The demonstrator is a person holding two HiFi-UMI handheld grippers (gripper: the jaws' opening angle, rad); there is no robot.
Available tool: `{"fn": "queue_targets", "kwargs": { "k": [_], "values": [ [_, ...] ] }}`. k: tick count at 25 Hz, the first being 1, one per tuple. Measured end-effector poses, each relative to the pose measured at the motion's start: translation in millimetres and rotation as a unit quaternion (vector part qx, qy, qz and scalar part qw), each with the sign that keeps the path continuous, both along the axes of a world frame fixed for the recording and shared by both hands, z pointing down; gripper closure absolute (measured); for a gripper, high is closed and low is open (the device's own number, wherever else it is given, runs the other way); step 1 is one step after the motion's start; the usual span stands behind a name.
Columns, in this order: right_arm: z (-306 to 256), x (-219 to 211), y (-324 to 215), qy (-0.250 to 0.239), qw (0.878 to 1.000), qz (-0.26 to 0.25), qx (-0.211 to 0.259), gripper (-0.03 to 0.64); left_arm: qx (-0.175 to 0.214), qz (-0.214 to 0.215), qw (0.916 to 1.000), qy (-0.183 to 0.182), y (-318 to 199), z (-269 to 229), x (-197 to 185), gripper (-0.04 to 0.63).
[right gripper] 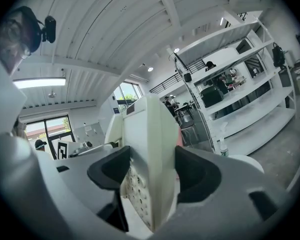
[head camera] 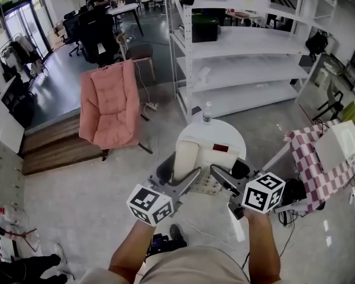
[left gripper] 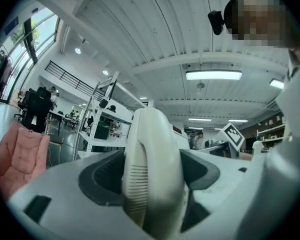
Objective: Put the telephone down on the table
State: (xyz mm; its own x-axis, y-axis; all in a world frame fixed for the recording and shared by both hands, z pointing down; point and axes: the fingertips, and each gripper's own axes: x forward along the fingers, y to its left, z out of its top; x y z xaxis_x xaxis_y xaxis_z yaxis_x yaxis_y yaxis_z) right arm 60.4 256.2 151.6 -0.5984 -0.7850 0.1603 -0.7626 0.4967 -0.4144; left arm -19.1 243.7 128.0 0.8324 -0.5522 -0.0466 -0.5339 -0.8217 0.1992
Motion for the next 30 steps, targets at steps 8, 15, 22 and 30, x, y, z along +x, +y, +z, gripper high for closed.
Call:
{"fn": "queue_targets", "kwargs": {
  "k": [8,15,22,30],
  "values": [
    [5.2,-21.7,-49.4,-0.002,1.000,0.024,-0.001,0.351,-0.002,0.024,0.9997,-0.002,-53.1,5.3,-20.8,0.261],
    [4.6,-35.3,-81.1,0.002,0.999,0.034,-0.004,0.351,-0.002,0.034,0.9994,0.002,-86.6,4.7,-34.4,0.261],
    [5.1,-44.8,-99.1,0.008,0.999,0.037,-0.006,0.351,-0.002,0.039,0.9992,0.007,-105.1,6.5,-43.7,0.261],
    [7.9,-51.5,-124.7,0.009,1.000,0.019,-0.010,0.351,-0.007,0.022,0.9997,0.007,-128.0,9.4,-51.2,0.261]
  ]
}}
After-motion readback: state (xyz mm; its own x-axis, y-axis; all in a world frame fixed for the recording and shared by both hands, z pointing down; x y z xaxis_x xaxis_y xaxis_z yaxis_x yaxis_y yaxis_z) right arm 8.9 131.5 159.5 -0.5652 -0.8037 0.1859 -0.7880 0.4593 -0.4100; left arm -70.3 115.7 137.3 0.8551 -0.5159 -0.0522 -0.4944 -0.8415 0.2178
